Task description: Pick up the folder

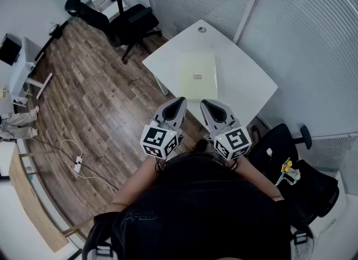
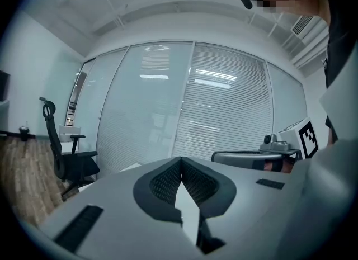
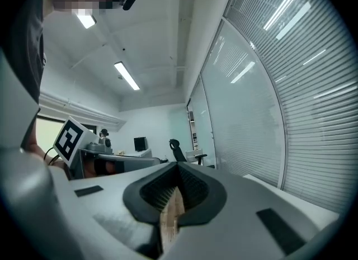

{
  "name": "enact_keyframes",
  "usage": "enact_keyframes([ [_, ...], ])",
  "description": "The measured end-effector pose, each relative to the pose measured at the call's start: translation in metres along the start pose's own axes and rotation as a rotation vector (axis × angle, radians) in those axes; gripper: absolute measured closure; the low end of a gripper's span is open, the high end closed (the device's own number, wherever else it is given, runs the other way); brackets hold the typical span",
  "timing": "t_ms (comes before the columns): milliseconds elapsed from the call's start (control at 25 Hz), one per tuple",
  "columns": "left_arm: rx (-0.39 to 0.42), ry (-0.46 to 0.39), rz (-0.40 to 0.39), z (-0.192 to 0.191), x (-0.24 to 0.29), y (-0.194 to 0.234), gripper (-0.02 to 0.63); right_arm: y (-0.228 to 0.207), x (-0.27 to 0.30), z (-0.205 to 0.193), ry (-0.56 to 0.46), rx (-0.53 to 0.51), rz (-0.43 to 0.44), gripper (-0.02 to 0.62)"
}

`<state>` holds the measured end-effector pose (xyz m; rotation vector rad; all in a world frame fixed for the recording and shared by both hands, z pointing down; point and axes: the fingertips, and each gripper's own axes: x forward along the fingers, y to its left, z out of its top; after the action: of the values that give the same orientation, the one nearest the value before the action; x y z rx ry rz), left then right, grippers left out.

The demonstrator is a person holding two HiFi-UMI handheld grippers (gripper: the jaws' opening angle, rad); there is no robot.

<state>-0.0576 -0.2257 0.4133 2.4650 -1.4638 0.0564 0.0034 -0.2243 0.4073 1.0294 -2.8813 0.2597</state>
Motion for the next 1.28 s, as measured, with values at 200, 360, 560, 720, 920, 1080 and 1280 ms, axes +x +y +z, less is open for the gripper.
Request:
enact_keyframes([
  [200,-0.011,0.012,0.056,-0.009,0.016,0.008,0.592,-0.03,-0.009,-0.005,0.006,0.006,0.014,0.574],
  [360,-0.011,0.005,0.088,-0.01,0.019,0.014,0.592,-0.043,-0.009,-0.009,0.015,0.011,0.013,0.574],
  [560,-0.019,0.009,0.107,-0.012,0.03,0.019,0.592,-0.062,-0.01,-0.01,0.016,0.005,-0.002,0.574],
  [720,-0.027,0.023,0.103,-0.015,0.037,0.027,0.592,-0.076,-0.008,-0.008,0.017,0.002,-0.028,0.574],
  [920,-0.04,0.044,0.092,-0.02,0.049,0.038,0.592,-0.09,0.003,-0.009,0.028,-0.004,-0.047,0.574],
  [1080,-0.035,0.067,0.075,-0.024,0.064,0.047,0.592,-0.107,0.014,-0.017,0.051,0.007,-0.063,0.574],
  [1280,-0.032,0.118,0.067,-0.036,0.078,0.066,0.592,-0.125,0.033,-0.036,0.1,0.041,-0.08,0.574],
])
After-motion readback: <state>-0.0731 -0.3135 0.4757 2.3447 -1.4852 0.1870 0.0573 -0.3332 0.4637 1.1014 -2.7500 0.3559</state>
